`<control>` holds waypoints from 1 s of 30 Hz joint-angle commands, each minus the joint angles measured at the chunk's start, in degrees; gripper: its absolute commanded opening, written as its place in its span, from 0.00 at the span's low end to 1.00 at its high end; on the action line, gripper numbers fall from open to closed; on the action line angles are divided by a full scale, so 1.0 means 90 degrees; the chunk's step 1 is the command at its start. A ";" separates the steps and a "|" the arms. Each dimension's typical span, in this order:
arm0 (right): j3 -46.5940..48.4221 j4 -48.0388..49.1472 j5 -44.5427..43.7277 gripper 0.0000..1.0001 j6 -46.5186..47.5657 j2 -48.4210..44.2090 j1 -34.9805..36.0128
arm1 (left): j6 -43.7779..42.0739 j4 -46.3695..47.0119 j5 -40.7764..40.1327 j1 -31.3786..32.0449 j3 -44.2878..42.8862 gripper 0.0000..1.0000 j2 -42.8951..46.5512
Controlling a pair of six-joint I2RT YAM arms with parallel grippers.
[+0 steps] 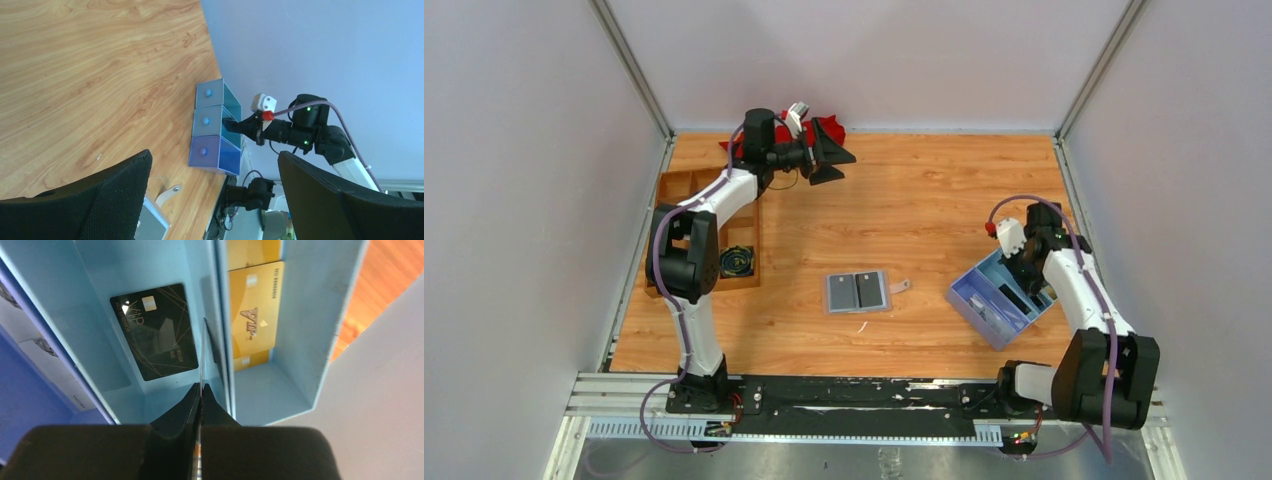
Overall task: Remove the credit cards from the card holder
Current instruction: Move the storage box to the center of the board.
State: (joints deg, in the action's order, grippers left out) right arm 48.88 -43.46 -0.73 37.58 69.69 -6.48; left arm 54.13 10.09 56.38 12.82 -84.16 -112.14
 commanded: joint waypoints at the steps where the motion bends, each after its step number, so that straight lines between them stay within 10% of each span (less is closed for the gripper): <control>1: -0.0531 0.0402 -0.0714 0.00 0.0271 -0.0098 0.0319 | -0.0121 -0.0062 0.0113 -0.0068 0.0033 1.00 0.0209; 11: -0.0148 -0.0067 0.1330 0.00 -0.0035 0.0438 0.0576 | -0.0075 -0.0061 0.0165 -0.0111 -0.0190 1.00 0.0037; 30: 0.1385 0.0815 0.0596 0.00 -0.4698 0.2279 0.1276 | -0.0008 -0.0062 0.0070 -0.0154 -0.0344 1.00 -0.0147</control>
State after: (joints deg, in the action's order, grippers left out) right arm 58.85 -39.99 5.96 9.74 89.10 3.46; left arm 53.82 9.98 56.38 11.94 -87.15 -112.57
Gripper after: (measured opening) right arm 0.008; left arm 0.999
